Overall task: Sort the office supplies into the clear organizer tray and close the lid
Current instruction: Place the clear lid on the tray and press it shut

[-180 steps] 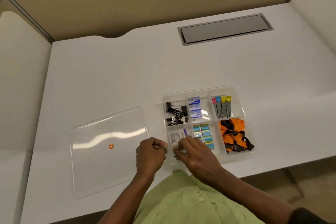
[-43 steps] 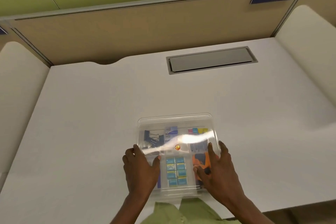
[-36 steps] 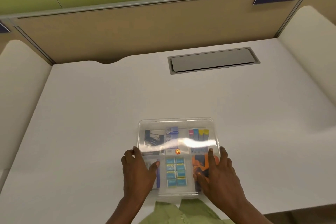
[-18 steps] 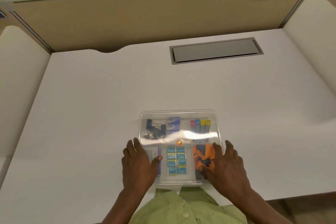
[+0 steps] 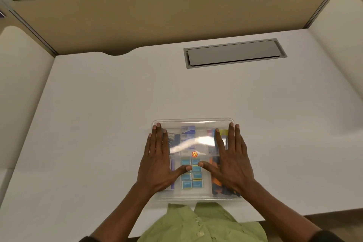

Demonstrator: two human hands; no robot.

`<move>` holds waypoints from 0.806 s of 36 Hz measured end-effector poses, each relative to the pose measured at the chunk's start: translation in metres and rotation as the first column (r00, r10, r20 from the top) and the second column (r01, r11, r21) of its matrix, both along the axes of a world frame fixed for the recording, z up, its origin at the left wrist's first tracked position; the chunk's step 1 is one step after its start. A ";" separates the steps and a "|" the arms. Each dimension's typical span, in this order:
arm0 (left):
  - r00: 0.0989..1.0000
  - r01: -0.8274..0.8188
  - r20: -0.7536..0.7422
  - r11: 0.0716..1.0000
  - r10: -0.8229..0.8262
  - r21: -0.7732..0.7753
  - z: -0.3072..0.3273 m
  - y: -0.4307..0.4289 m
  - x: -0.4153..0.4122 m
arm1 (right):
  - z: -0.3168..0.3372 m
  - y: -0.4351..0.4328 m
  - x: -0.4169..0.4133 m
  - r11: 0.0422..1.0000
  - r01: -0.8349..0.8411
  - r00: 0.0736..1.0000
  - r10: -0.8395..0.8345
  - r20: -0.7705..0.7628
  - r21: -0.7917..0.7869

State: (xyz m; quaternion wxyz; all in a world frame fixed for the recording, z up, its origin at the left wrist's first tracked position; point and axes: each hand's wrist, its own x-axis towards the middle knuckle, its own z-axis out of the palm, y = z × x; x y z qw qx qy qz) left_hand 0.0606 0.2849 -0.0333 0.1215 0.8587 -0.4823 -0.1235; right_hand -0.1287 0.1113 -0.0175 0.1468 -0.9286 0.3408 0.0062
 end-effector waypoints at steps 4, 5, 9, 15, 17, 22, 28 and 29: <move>1.000 -0.031 0.003 0.999 0.031 -0.007 -0.004 0.000 -0.002 | 0.001 0.000 0.001 1.000 -0.015 1.000 0.015 0.010 -0.026; 0.999 -0.043 -0.006 0.999 0.043 -0.018 -0.005 0.000 -0.003 | 0.001 0.000 0.001 0.999 -0.017 1.000 0.018 0.009 -0.031; 0.997 -0.070 -0.042 0.997 0.068 -0.034 -0.010 0.000 -0.004 | 0.001 -0.001 0.002 0.999 -0.022 1.000 0.022 -0.005 -0.045; 0.995 -0.102 -0.020 0.994 0.101 -0.040 -0.015 -0.001 -0.007 | 0.002 -0.006 0.005 0.997 -0.049 0.998 0.047 -0.034 -0.052; 0.992 -0.125 -0.016 0.991 0.125 -0.039 -0.016 -0.002 -0.008 | 0.002 -0.010 0.008 0.997 -0.067 0.997 0.066 -0.025 -0.044; 0.992 -0.127 0.031 0.992 0.126 0.018 -0.014 -0.002 -0.008 | 0.000 -0.015 0.011 0.997 -0.071 0.998 0.071 0.002 -0.007; 0.990 -0.128 0.057 0.991 0.126 0.040 -0.012 -0.001 -0.011 | 0.007 -0.028 0.021 0.997 -0.060 0.998 0.058 -0.029 -0.056; 0.990 -0.129 0.054 0.991 0.127 0.043 -0.012 -0.001 -0.012 | 0.008 -0.032 0.025 0.997 -0.060 0.998 0.060 -0.010 -0.051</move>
